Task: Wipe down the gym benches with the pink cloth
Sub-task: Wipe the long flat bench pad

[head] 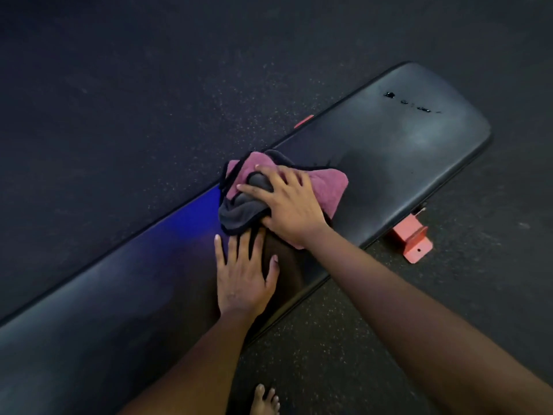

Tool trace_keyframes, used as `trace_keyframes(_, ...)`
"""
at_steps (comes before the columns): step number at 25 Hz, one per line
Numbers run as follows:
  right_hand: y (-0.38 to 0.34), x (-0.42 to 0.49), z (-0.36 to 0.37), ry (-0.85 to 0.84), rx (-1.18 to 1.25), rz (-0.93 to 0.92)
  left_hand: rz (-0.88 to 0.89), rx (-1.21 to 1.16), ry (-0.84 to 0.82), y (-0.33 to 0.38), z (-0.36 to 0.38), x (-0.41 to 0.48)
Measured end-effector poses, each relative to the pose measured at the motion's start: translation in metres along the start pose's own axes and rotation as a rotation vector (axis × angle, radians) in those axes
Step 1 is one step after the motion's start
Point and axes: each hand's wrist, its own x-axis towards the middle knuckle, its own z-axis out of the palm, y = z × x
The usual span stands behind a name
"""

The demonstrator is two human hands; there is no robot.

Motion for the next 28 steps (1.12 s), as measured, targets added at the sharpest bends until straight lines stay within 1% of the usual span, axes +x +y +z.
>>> trace_keyframes(2,0.014,0.013,0.004,0.006,-0.022,-0.002,-0.008,-0.005,0.005,0.0,0.001,0.0)
trace_keyframes(4,0.039,0.021,0.004,0.031,-0.061,0.053,-0.007,-0.01,0.026,-0.001,0.004,-0.001)
trace_keyframes(7,0.085,0.034,-0.005,0.094,-0.083,0.257,-0.008,-0.006,0.021,-0.001,0.005,0.0)
trace_keyframes(9,0.118,0.041,-0.012,0.088,-0.09,0.367,-0.017,-0.025,0.03,-0.001,0.005,0.001)
trace_keyframes(12,0.158,0.042,-0.019,0.083,-0.1,0.449,-0.02,-0.031,0.007,0.001,0.001,-0.002)
trace_keyframes(14,0.176,0.045,-0.023,0.085,-0.058,0.501,-0.02,-0.023,-0.004,0.0,0.002,-0.001)
trace_keyframes(17,0.184,0.044,-0.038,0.112,0.022,0.608,-0.03,-0.033,-0.037,0.0,-0.002,0.0)
trace_keyframes(19,0.16,0.022,-0.043,0.147,0.08,0.559,-0.069,-0.1,-0.046,0.01,-0.009,-0.004)
trace_keyframes(21,0.12,-0.029,-0.03,0.088,0.106,0.433,-0.12,-0.209,-0.041,0.036,-0.017,-0.009)
trace_keyframes(23,0.091,-0.081,-0.013,0.018,0.06,0.286,-0.212,-0.32,-0.027,0.067,-0.027,0.003)
trace_keyframes(24,0.092,-0.094,-0.007,0.001,0.039,0.228,-0.254,-0.368,-0.016,0.081,-0.031,0.016)
trace_keyframes(26,0.128,-0.091,-0.005,0.007,-0.006,0.163,-0.261,-0.431,-0.003,0.109,-0.039,0.048)
trace_keyframes(28,0.175,-0.084,-0.015,0.03,-0.053,0.193,-0.206,-0.458,-0.017,0.135,-0.043,0.079)
